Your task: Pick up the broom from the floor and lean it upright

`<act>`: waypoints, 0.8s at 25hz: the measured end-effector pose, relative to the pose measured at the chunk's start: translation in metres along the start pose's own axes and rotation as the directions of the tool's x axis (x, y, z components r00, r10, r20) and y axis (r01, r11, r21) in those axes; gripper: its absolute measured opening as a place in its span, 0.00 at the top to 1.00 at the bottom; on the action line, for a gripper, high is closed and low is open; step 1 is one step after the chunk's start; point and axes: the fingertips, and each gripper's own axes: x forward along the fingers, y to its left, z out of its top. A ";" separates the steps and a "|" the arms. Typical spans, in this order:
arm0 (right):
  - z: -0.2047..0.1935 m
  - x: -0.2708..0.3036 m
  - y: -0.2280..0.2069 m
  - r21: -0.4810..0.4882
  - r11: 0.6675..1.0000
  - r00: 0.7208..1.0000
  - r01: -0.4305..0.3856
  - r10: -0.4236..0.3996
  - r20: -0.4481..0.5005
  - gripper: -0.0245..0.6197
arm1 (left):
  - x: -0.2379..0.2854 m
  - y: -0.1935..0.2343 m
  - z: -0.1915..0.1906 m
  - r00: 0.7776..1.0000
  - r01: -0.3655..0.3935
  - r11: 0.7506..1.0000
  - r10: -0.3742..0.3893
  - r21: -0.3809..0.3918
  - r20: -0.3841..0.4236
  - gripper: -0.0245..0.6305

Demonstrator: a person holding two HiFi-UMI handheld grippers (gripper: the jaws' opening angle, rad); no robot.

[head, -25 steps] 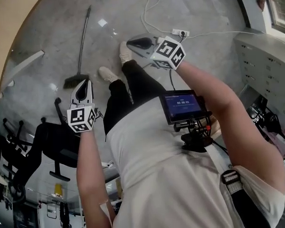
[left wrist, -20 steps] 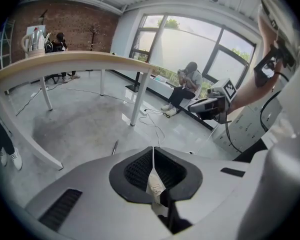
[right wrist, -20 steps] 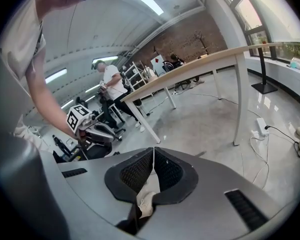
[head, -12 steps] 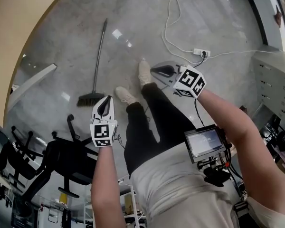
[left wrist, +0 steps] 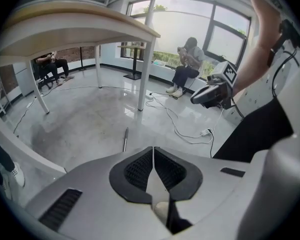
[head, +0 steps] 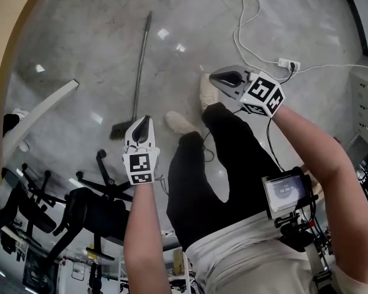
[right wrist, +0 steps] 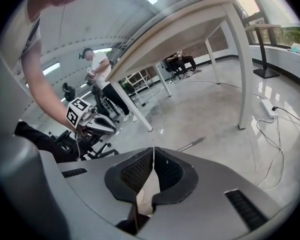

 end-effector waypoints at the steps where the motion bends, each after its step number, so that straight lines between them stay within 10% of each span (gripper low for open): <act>1: 0.000 0.005 -0.005 -0.007 1.000 1.000 -0.001 0.001 0.000 0.93 | 0.007 0.004 -0.006 1.000 0.005 1.000 -0.005 0.001 -0.007 0.94; 20: -0.005 0.135 -0.109 -0.247 0.962 0.993 -0.118 0.113 -0.036 0.93 | 0.194 0.108 -0.105 0.999 0.014 1.000 -0.014 0.006 -0.039 0.94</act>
